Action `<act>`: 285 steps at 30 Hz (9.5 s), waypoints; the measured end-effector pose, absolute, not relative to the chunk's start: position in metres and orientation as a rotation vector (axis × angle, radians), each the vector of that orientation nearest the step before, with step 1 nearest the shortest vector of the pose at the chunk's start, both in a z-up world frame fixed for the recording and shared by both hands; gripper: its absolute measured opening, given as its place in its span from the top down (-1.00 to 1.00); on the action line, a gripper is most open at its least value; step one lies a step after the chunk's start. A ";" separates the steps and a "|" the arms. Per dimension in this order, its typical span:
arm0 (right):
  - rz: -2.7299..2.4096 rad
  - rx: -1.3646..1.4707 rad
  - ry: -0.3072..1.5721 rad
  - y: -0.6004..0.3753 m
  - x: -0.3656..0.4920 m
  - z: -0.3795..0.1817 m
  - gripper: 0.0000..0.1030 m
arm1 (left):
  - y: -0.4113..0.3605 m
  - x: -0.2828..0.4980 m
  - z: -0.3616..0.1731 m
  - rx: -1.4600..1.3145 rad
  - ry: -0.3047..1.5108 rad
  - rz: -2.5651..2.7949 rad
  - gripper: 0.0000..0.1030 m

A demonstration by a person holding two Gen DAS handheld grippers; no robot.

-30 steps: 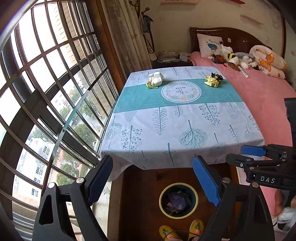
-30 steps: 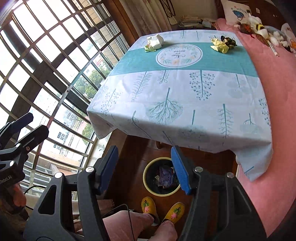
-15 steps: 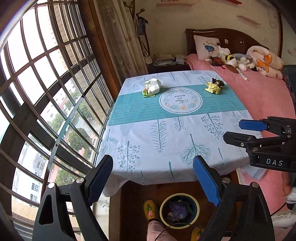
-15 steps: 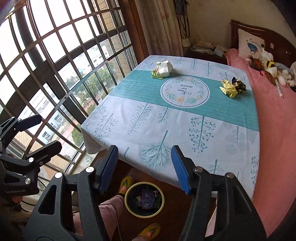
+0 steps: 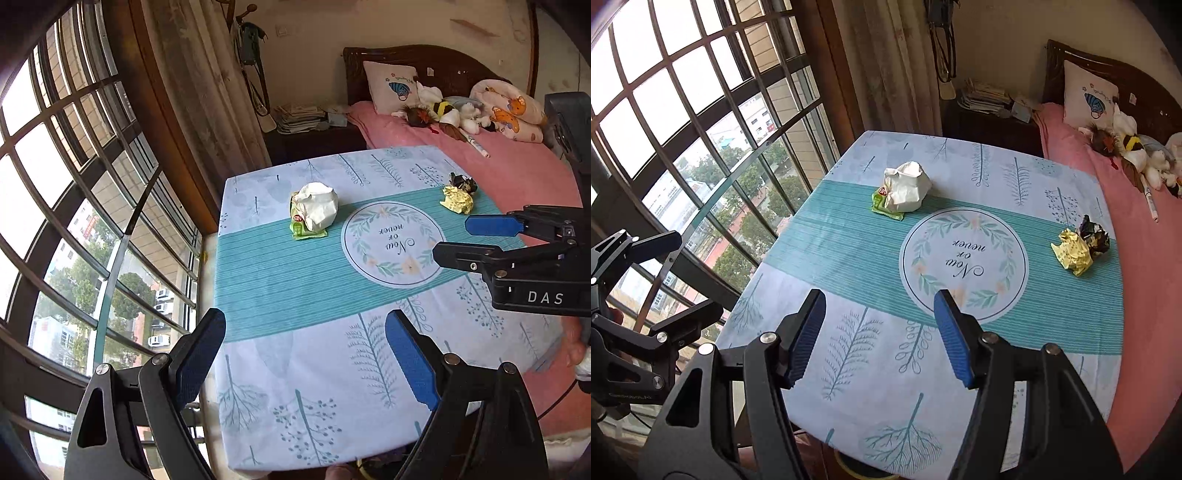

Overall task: Collect trash
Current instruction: 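Raise both tools back up toward the table, then grasp the white tissue with the right tool while the left grasps the green cracker packet, then carry the tissue and cracker packet down over the bin, then open both tools to drop the tissue and cracker packet into the bin, then raise both tools back up toward the table, then grasp the black-gold wrapper with the right tool while the left grasps the yellow paper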

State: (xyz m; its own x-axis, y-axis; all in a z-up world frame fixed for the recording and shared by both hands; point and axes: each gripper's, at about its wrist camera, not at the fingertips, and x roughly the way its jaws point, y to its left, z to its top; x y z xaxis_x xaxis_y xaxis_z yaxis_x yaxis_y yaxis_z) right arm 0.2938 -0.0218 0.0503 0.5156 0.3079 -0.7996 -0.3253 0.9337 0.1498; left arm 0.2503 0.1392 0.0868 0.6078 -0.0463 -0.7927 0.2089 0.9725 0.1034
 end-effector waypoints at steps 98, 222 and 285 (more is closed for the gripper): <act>0.245 0.439 1.067 -0.130 0.079 -0.040 0.42 | 0.064 0.086 -0.013 0.015 1.158 -0.334 0.70; -0.295 0.312 0.764 -0.196 0.064 0.091 -0.14 | 0.019 0.179 0.127 0.132 0.864 -0.414 -0.68; 0.273 0.531 1.154 -0.443 0.537 -0.132 0.19 | -0.249 0.581 -0.123 -0.263 1.306 -0.118 -0.27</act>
